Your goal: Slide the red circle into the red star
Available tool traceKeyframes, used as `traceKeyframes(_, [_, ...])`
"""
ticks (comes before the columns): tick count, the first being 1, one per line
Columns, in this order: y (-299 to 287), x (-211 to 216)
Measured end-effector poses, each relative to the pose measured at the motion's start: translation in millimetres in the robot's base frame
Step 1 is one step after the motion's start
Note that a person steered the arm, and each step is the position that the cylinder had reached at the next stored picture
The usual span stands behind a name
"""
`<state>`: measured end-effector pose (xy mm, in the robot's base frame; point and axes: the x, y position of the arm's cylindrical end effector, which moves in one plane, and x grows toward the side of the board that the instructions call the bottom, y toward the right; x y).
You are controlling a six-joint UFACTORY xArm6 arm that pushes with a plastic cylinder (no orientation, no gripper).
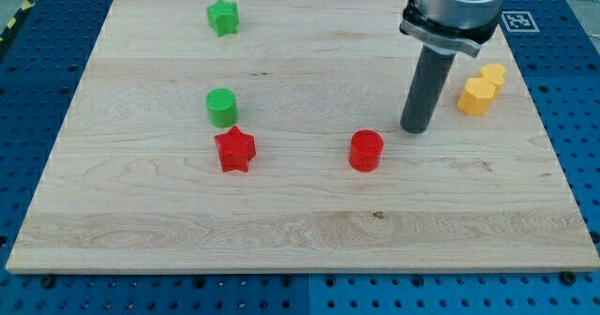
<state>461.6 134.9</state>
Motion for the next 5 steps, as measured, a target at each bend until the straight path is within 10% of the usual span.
traceKeyframes(5, [-181.6, 43.7])
